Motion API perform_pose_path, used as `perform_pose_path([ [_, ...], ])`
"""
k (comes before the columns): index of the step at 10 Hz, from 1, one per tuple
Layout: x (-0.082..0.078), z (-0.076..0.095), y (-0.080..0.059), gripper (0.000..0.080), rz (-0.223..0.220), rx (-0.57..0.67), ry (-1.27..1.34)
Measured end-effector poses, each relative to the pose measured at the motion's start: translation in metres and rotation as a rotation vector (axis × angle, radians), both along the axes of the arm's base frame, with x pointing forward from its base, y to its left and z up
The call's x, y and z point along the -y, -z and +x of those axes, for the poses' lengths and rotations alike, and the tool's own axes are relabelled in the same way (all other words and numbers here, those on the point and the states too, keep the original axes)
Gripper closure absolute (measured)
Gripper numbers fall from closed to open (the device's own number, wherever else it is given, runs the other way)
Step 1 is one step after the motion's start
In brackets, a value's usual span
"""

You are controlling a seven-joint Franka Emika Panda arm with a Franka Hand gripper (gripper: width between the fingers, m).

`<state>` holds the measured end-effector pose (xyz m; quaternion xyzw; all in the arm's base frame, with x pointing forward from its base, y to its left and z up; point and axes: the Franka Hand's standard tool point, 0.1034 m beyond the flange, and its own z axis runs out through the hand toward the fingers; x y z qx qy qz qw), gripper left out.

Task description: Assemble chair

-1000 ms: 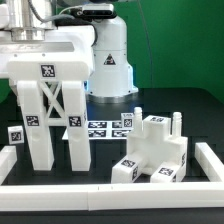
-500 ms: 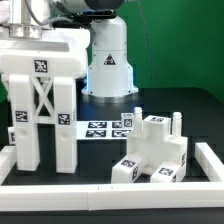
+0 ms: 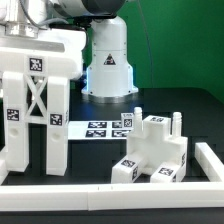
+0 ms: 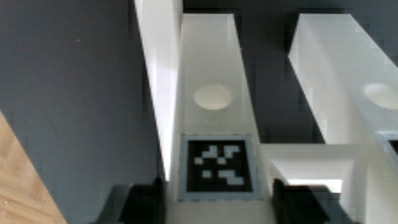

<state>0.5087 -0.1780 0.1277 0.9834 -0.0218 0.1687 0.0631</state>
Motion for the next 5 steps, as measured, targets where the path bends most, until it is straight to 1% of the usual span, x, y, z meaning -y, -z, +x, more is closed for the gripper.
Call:
perform_pose_path([
  [1, 0.0, 0.0, 0.0, 0.0515, 0.0, 0.0, -0.002],
  [3, -0.009, 0.002, -0.001, 0.0515, 0.009, 0.0, -0.015],
  [5, -0.013, 0.002, -0.001, 0.0515, 0.012, -0.001, -0.027],
])
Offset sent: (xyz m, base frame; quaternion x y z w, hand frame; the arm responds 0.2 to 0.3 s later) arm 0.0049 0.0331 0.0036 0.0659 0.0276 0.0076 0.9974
